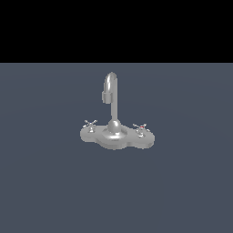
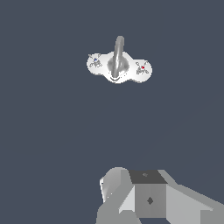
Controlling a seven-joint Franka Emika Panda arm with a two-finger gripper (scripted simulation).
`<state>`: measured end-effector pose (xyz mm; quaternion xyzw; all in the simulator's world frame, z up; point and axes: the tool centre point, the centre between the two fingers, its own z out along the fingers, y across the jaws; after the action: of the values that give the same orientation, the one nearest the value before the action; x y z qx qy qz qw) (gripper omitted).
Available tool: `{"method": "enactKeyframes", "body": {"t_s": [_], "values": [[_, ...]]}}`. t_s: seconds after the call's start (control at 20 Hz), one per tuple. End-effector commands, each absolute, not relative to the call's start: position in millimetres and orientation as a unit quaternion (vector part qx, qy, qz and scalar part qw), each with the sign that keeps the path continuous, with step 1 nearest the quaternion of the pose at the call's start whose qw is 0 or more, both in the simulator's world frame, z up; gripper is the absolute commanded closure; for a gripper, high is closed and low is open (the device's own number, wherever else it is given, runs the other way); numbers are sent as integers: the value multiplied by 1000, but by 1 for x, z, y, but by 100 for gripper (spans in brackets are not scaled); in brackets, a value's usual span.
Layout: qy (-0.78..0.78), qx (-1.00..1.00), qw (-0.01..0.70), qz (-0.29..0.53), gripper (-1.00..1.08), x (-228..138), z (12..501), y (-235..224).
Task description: Turn on the faucet by rotating a designated handle.
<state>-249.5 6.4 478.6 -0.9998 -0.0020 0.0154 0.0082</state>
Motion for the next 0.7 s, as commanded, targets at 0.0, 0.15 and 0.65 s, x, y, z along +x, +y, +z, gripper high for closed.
{"method": "enactKeyframes", "body": {"t_s": [0.0,0.15,0.65], "values": [[-15,-1000,9,24,64,-252,474,19],[-29,-997,-9,67,45,-242,422,17],[70,-987,-14,144,-33,-208,287,32]]}}
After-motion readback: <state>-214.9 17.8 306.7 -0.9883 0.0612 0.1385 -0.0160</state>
